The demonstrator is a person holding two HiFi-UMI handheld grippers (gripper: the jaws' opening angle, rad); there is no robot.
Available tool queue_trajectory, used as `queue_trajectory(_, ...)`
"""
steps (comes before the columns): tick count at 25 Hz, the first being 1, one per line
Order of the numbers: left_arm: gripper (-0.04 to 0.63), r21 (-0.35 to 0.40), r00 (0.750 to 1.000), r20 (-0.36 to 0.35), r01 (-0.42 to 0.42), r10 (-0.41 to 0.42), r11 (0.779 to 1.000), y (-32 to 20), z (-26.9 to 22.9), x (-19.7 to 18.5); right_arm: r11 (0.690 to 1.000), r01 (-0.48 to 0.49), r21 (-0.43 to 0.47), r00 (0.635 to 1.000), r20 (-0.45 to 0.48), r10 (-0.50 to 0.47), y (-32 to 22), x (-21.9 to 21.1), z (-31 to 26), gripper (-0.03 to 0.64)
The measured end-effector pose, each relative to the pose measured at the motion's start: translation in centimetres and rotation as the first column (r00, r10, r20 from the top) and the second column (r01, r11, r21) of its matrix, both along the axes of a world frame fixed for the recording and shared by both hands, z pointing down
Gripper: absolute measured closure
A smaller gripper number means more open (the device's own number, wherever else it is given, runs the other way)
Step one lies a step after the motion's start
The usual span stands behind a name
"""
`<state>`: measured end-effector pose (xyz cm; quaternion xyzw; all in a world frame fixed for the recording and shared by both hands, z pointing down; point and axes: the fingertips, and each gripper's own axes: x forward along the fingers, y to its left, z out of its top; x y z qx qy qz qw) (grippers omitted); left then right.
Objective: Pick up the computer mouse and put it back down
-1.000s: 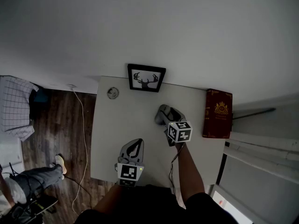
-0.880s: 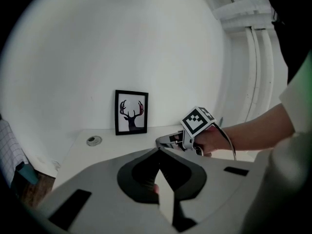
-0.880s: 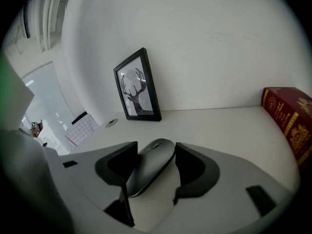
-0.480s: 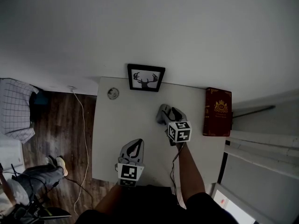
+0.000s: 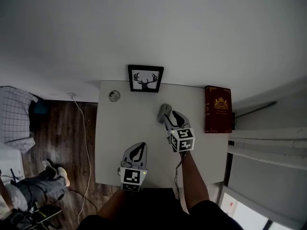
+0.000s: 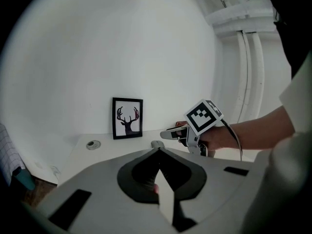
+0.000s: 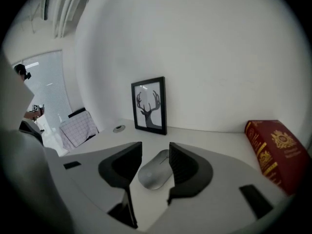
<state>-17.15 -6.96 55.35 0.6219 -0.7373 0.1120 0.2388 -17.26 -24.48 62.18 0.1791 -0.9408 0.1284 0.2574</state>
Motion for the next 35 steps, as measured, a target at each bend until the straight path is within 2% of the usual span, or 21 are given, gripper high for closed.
queue_trajectory(4,0.595,0.004,1.000,0.015,-0.019,0.019,1.000,1.0,-1.1,0.8,0.997,0.003,0.073,1.000,0.015,-0.004,2.1,1.1,-3.1,0.484)
queue_trajectory(8,0.595,0.061,0.999,0.004,-0.032,0.031,0.998,1.9,-2.1,1.8,0.990,-0.008,0.143,0.999,0.037,0.003,4.5,2.5,-5.7,0.559)
queue_trajectory(11,0.595,0.069,0.999,-0.008,-0.041,0.042,0.997,3.0,-2.7,2.6,0.985,-0.017,0.170,0.999,0.049,0.008,6.6,3.5,-7.2,0.583)
queue_trajectory(21,0.595,0.154,0.995,0.014,-0.104,0.104,0.983,6.9,-5.7,4.8,0.968,-0.025,0.250,0.996,0.085,0.003,15.1,6.6,-12.2,0.598)
queue_trajectory(26,0.595,0.181,0.990,0.022,-0.141,0.140,0.973,8.2,-7.0,6.3,0.956,-0.063,0.286,0.992,0.121,0.029,19.0,9.4,-15.1,0.598)
queue_trajectory(35,0.595,0.231,0.988,0.058,-0.152,0.142,0.961,9.1,-9.9,10.0,0.939,-0.127,0.319,0.981,0.178,0.072,21.9,15.6,-19.2,0.598)
